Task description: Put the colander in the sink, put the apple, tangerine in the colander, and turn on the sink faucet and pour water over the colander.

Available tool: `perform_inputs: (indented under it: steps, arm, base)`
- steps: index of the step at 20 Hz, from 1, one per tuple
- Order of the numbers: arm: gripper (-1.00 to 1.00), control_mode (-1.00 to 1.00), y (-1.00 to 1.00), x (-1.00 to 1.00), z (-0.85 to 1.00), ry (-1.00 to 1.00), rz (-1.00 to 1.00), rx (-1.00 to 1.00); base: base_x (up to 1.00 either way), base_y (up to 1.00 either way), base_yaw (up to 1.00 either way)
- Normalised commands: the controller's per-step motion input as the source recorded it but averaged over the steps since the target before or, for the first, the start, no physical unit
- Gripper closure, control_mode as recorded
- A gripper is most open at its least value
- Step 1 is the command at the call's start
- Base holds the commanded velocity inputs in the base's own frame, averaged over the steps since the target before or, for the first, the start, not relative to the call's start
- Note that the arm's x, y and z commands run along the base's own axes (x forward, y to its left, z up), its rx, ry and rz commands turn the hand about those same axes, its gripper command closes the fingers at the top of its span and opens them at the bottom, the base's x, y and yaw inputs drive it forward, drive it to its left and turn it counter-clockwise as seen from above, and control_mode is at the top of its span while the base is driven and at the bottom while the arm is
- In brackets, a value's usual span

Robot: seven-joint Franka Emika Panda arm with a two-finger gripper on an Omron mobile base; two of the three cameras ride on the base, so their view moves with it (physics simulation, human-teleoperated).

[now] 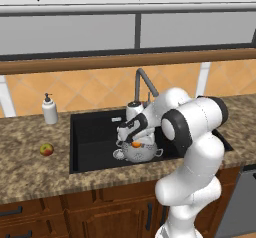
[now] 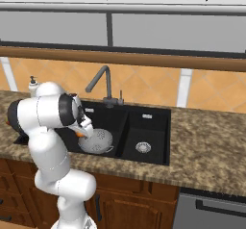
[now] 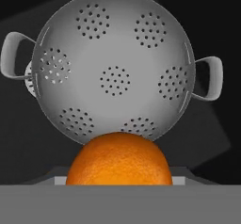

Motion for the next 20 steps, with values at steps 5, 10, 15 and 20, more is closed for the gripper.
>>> perform_inputs:
  steps: [5, 10, 15, 20]
  arm:
    - [1.0, -1.0, 0.0, 0.26, -0.46, 0.0, 0.0, 0.0]
    - [1.0, -1.0, 0.0, 0.32, -0.38, 0.0, 0.0, 0.0]
    - [1.0, -1.0, -0.07, 0.24, -0.27, 0.0, 0.0, 0.0]
    - [1.0, -1.0, -0.14, 0.26, -0.28, 0.0, 0.0, 0.0]
  base:
    - [0.0, 0.0, 0.0]
    - [0.0, 0.0, 0.0]
    - [0.0, 0.0, 0.0]
    - [0.0, 0.0, 0.0]
